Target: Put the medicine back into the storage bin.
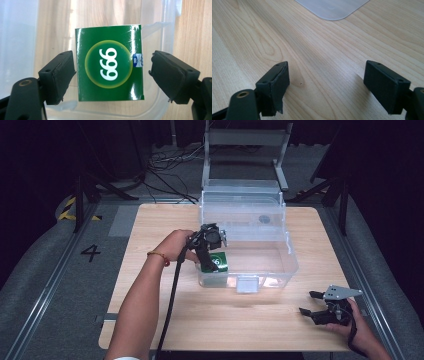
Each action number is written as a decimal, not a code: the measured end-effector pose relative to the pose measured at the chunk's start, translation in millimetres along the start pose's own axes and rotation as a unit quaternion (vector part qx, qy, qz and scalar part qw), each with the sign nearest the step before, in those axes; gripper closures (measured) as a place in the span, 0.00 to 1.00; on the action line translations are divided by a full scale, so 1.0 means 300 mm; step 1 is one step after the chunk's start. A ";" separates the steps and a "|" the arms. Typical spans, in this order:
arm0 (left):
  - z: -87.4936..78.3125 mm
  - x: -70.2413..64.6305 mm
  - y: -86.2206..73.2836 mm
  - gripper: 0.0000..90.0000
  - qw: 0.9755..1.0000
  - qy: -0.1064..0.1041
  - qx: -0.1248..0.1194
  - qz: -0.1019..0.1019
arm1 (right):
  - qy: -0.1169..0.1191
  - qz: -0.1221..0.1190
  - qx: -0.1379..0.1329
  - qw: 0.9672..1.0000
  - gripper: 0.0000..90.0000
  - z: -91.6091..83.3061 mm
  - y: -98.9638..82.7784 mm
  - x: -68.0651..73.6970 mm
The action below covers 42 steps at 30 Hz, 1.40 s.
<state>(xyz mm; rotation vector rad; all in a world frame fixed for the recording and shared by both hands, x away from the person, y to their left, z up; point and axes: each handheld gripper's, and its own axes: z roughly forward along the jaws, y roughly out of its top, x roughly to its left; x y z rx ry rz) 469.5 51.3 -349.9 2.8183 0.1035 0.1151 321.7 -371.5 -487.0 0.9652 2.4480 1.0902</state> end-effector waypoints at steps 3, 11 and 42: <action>-0.023 -0.023 -0.026 0.18 1.000 0.013 -0.018 -0.007 | 0.000 0.000 0.001 1.000 0.23 0.000 0.001 0.000; -0.060 -0.083 -0.087 0.20 0.997 0.025 -0.064 -0.035 | -0.005 0.007 0.013 1.000 0.21 0.002 0.012 -0.011; 0.073 -0.300 -0.130 0.49 0.985 0.079 -0.142 -0.061 | 0.000 -0.040 -0.115 0.993 0.38 -0.139 0.448 -0.185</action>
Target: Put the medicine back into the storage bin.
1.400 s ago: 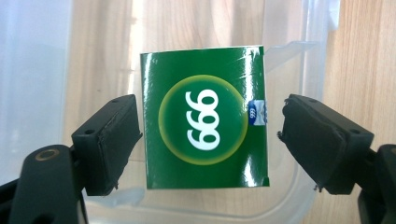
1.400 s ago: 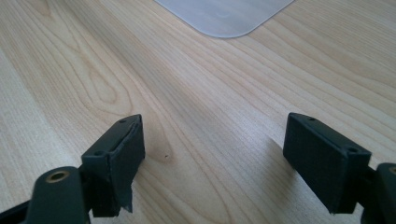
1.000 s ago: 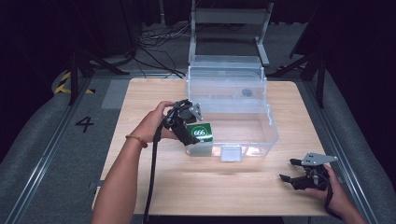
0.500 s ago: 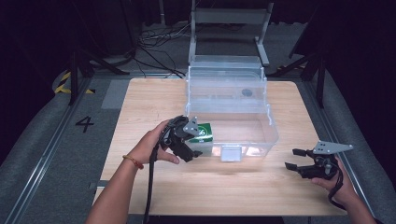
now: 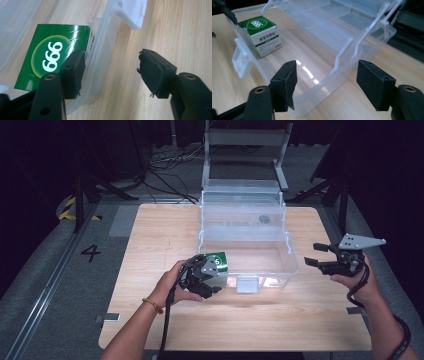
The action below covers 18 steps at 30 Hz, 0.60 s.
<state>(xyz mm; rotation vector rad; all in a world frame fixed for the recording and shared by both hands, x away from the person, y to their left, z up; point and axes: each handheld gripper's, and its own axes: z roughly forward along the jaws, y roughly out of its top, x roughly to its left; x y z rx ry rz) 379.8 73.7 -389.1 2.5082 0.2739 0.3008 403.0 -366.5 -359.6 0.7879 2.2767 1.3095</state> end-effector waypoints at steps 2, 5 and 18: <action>0.008 0.008 -0.005 0.55 1.000 0.011 0.000 0.000 | 0.006 -0.014 -0.014 1.000 0.40 0.032 0.080 -0.021; 0.005 0.018 -0.014 0.66 1.000 0.020 -0.012 -0.008 | 0.005 -0.022 -0.015 1.000 0.40 0.059 0.128 -0.037; 0.009 0.069 -0.034 0.82 1.000 -0.002 -0.008 0.000 | -0.002 -0.031 -0.007 0.999 0.43 0.254 0.338 -0.126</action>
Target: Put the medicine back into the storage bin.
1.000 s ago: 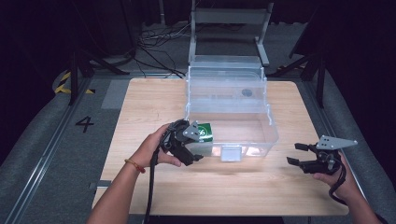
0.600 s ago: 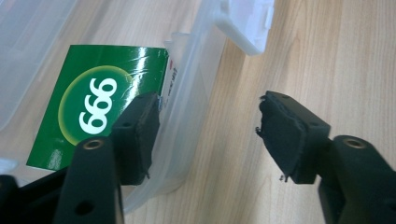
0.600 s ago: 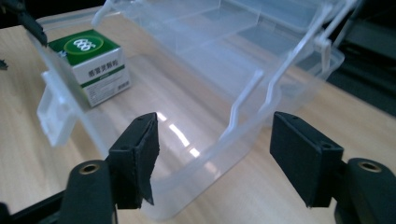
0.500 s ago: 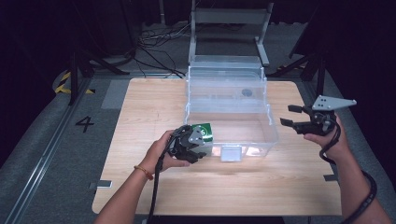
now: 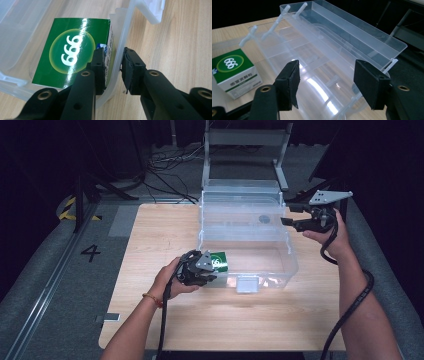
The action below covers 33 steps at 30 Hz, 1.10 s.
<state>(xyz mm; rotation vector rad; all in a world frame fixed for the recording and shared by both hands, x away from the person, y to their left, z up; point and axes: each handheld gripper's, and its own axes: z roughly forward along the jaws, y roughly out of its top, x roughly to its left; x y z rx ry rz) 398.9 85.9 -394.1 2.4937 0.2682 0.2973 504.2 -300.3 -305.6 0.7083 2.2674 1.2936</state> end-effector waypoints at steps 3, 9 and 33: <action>-0.001 0.000 0.004 0.83 1.000 -0.002 0.008 0.010 | -0.002 0.000 0.008 1.000 0.43 0.042 0.017 -0.019; -0.008 0.013 -0.010 0.84 1.000 -0.011 0.006 0.015 | 0.006 0.001 0.020 1.000 0.44 0.098 0.027 -0.044; -0.013 0.027 -0.033 0.84 1.000 -0.018 -0.002 0.008 | 0.030 -0.010 0.081 0.996 0.53 0.283 0.066 -0.080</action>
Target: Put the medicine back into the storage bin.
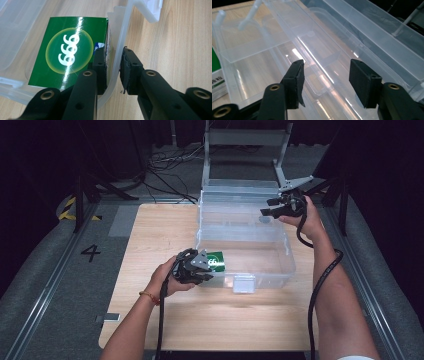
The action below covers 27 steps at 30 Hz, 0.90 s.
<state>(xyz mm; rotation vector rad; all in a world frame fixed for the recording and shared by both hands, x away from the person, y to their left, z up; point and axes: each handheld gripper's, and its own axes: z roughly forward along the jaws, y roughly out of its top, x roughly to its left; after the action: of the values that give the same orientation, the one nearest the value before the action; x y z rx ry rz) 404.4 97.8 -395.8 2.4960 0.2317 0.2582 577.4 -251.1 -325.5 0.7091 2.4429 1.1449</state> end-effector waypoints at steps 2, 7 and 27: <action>0.000 0.000 0.000 0.84 1.000 0.000 0.000 0.000 | 0.003 -0.003 0.011 1.000 0.56 0.018 0.002 -0.002; 0.000 0.000 -0.002 0.84 1.000 0.001 -0.003 -0.001 | 0.008 -0.012 0.023 1.000 0.61 0.034 0.007 -0.006; 0.006 -0.001 -0.004 0.84 1.000 -0.001 -0.009 -0.014 | 0.027 -0.116 0.138 0.983 0.86 0.063 0.100 0.008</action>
<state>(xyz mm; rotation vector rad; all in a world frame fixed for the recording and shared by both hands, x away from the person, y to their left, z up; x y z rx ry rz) 404.4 97.6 -398.0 2.4722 0.2625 0.2456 593.7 -221.8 -313.9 0.4551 2.6765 0.7560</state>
